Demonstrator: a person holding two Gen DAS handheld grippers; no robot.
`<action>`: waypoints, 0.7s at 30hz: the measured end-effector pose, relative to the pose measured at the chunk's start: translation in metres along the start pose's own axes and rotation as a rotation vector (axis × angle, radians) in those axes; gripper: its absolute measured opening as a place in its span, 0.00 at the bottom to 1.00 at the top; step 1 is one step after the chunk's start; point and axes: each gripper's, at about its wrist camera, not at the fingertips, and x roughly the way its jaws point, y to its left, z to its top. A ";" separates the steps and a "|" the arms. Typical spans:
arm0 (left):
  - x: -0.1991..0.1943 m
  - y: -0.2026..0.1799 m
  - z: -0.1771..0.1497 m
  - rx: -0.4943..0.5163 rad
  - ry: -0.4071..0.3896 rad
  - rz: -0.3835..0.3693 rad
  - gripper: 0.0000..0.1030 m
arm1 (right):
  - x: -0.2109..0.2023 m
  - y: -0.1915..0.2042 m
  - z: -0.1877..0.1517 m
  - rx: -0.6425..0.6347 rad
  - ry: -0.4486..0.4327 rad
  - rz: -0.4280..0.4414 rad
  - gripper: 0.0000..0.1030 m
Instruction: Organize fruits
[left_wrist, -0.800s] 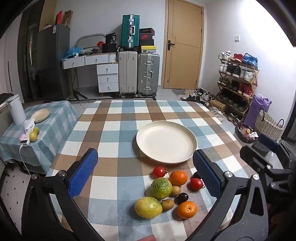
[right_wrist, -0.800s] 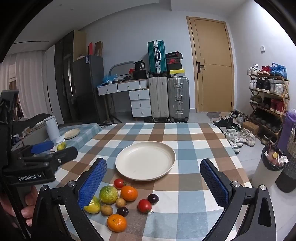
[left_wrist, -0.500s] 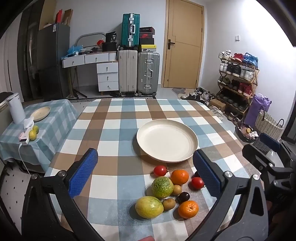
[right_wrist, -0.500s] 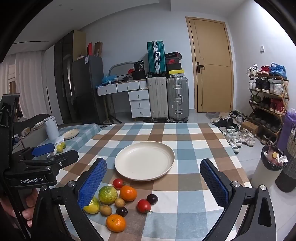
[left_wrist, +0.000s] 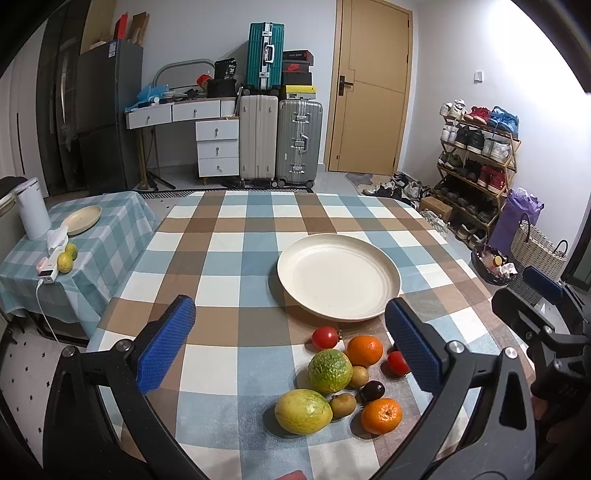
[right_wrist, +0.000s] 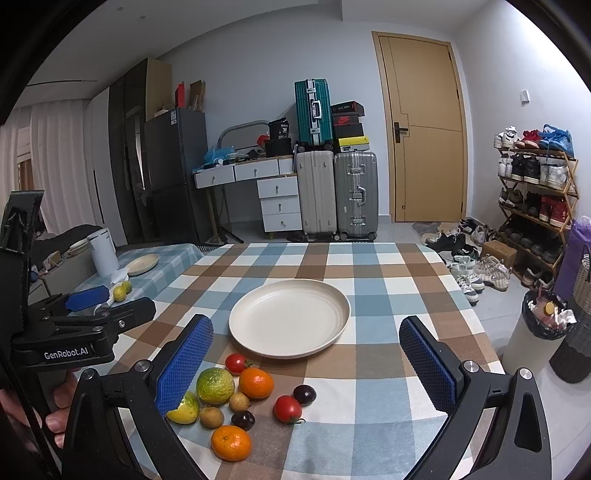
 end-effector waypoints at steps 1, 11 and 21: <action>0.000 0.000 0.000 -0.001 -0.002 0.000 0.99 | 0.000 0.001 0.000 -0.002 0.001 -0.004 1.00; -0.006 -0.005 -0.003 0.033 -0.049 0.008 1.00 | 0.002 0.002 -0.002 0.006 0.010 -0.006 1.00; -0.010 -0.003 -0.001 0.029 -0.042 -0.004 1.00 | 0.003 0.001 -0.002 0.011 0.013 -0.002 1.00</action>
